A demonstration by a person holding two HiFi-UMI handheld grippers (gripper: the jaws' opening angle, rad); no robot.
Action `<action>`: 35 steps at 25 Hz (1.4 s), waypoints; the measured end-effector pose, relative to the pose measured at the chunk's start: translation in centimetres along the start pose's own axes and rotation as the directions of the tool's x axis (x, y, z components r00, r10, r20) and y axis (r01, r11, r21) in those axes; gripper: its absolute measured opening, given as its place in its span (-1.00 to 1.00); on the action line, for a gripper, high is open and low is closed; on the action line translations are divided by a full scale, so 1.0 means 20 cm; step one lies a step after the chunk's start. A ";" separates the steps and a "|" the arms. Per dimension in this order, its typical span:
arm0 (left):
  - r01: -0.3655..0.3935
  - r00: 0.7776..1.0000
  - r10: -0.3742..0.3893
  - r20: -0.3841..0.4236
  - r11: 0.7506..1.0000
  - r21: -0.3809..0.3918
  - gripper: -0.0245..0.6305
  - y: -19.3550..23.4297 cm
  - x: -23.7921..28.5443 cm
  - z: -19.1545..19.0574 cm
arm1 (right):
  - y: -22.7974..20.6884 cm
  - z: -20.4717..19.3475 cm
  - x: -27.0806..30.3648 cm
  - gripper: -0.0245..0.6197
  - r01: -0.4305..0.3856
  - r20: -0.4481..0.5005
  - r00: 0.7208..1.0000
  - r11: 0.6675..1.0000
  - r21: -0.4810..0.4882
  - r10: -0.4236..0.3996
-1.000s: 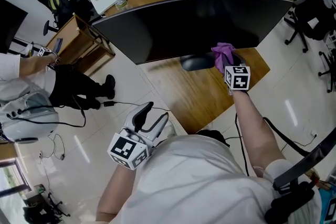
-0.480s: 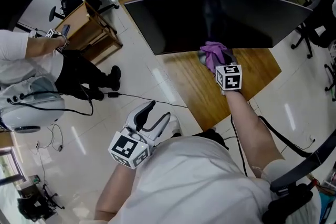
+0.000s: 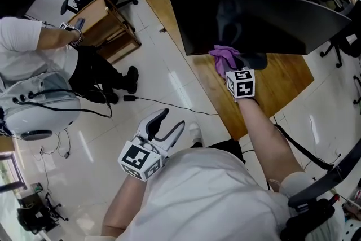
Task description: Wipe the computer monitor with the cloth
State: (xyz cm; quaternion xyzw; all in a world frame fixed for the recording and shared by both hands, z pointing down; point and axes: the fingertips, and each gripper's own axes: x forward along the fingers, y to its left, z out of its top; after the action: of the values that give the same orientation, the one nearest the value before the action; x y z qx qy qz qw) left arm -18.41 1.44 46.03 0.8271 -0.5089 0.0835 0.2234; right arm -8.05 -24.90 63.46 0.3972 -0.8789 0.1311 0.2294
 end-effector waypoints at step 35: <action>0.041 0.996 -0.040 0.076 0.999 -0.004 -0.19 0.13 -0.11 -0.01 | 0.73 0.81 -0.11 -0.55 -0.187 0.154 0.963 0.959 -0.212 0.222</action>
State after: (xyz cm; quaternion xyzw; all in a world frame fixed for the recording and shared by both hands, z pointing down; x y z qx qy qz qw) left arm -21.71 2.31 46.05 0.8392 -0.5005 0.0460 0.2079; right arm -22.65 -20.71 47.59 0.2895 -0.9408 0.0314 0.1737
